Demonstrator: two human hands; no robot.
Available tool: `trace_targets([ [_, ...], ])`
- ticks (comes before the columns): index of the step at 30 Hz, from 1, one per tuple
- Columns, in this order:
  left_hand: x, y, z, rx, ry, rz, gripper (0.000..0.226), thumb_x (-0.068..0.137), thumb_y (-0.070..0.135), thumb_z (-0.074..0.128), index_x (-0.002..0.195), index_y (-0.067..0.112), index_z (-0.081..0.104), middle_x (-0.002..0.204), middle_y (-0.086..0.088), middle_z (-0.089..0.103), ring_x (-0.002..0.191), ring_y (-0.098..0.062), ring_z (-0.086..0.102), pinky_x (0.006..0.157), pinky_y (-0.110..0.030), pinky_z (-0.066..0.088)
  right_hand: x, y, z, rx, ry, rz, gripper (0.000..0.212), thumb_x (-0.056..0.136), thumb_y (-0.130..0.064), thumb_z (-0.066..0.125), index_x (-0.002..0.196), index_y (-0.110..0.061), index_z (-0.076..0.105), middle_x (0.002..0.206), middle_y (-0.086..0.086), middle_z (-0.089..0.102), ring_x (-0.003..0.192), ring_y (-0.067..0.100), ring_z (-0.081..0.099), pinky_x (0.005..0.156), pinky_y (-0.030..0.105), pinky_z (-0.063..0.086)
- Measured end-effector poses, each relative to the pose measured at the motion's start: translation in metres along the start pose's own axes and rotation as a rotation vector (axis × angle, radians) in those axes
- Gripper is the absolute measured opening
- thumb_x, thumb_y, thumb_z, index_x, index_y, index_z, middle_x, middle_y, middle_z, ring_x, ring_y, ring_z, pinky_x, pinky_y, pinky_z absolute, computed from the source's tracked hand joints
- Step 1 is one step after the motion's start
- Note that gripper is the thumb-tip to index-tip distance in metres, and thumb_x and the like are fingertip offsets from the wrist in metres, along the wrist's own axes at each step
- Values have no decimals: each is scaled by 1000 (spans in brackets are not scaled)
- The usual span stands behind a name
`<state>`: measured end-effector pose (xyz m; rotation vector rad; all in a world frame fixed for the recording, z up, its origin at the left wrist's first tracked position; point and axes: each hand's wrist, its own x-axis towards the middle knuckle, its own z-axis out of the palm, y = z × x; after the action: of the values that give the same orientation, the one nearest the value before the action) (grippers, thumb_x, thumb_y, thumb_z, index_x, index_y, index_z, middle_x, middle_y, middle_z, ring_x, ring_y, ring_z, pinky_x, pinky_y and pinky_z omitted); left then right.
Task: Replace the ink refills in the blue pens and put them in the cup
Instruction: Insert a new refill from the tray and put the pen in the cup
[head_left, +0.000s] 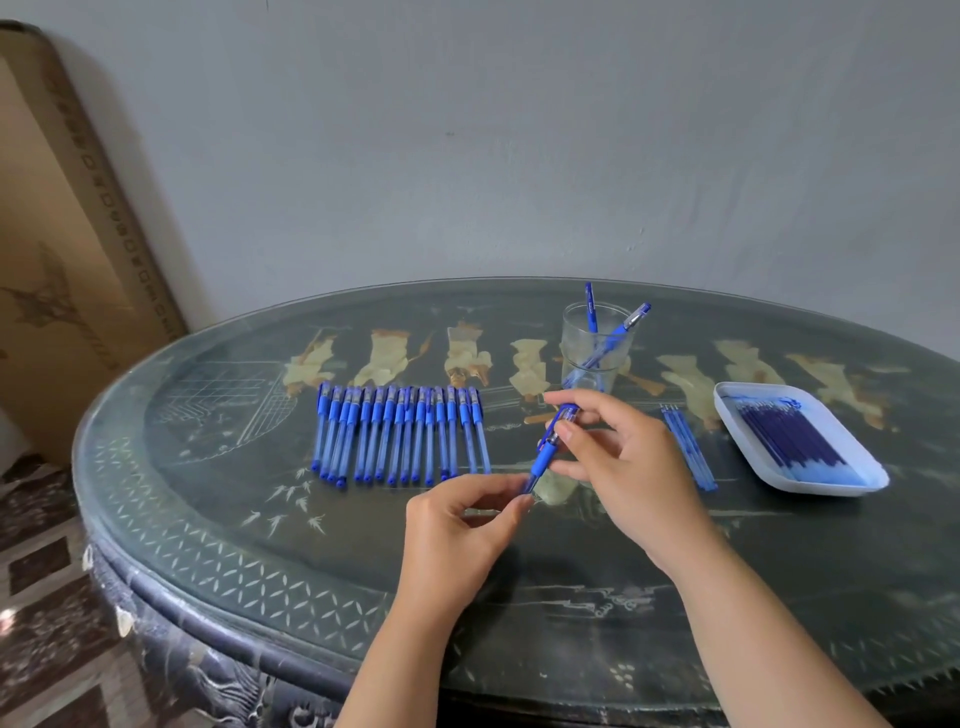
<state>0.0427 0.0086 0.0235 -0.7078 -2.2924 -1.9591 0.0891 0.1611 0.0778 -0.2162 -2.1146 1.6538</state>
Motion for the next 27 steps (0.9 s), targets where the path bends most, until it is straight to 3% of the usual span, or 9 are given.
trace_targets([
  [14, 0, -2, -3, 25, 22, 47, 18, 76, 14, 81, 90, 26, 79, 82, 19, 74, 76, -4, 70, 70, -20, 57, 3, -2, 5, -80, -22, -66, 28, 95, -2, 57, 105, -23, 72, 91, 2, 66, 88, 12, 71, 73, 29, 61],
  [27, -2, -1, -4, 33, 22, 60, 20, 77, 13, 81, 90, 27, 78, 82, 19, 74, 77, -4, 70, 69, -18, 56, 1, -4, 5, -130, -37, -71, 28, 95, -5, 59, 105, -28, 71, 94, 0, 67, 90, 9, 70, 73, 29, 61],
])
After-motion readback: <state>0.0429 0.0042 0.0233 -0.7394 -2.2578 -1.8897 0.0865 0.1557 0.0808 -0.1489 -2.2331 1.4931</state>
